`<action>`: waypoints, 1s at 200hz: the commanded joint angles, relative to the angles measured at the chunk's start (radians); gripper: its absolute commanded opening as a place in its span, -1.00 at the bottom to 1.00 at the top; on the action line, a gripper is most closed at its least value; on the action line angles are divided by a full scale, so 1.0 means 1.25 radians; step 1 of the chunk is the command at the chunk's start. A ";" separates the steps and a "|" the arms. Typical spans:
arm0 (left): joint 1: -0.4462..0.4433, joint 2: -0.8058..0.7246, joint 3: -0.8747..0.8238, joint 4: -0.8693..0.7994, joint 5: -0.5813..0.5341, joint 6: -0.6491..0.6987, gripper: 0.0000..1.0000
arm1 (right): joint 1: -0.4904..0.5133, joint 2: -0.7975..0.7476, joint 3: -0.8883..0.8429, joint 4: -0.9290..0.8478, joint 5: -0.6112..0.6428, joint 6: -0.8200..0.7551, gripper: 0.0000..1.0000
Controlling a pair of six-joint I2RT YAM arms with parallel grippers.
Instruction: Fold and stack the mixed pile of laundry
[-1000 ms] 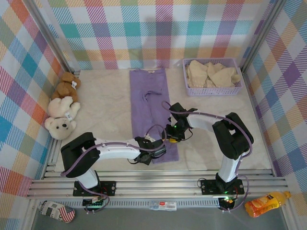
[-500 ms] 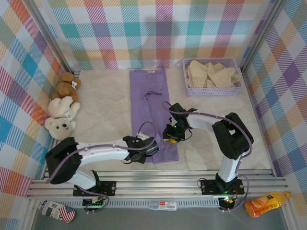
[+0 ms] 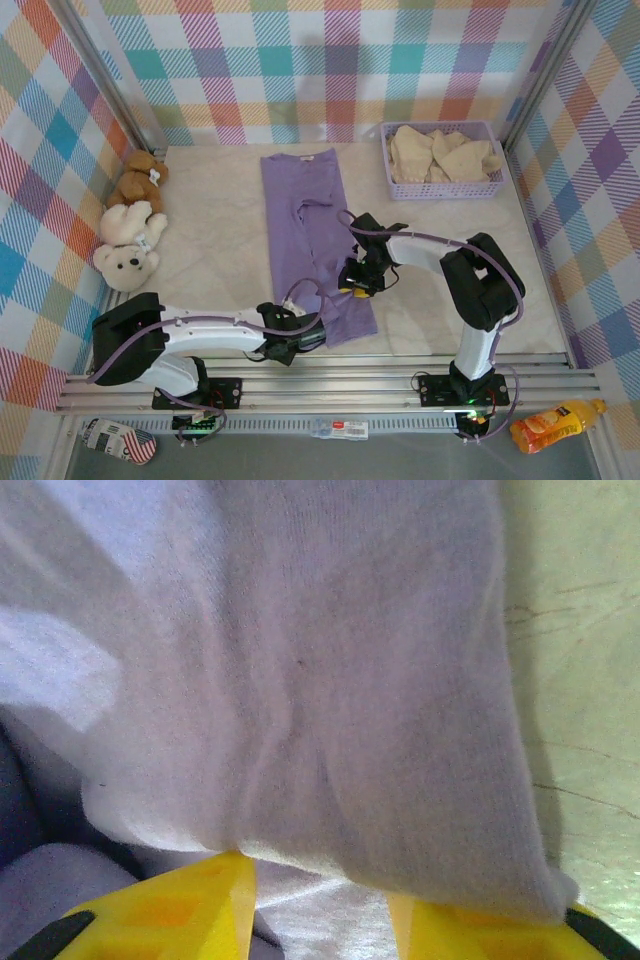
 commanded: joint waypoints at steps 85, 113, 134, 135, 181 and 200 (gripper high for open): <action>0.356 -0.104 0.230 0.113 0.055 0.000 0.34 | 0.043 -0.215 -0.009 -0.124 0.019 -0.161 0.12; 0.461 0.028 0.330 0.182 0.075 0.031 0.32 | 0.128 -0.269 -0.042 -0.132 0.047 -0.196 0.09; 0.522 0.153 0.415 0.223 0.106 0.035 0.30 | 0.184 -0.264 -0.051 -0.129 0.063 -0.203 0.06; 0.524 0.159 0.418 0.225 0.107 0.035 0.30 | 0.185 -0.263 -0.051 -0.129 0.064 -0.203 0.07; 0.578 0.404 0.581 0.237 0.143 0.034 0.28 | 0.239 -0.166 -0.028 -0.110 0.130 -0.192 -0.05; 0.586 0.487 0.648 0.211 0.152 0.042 0.25 | 0.242 -0.126 0.001 -0.103 0.144 -0.178 -0.10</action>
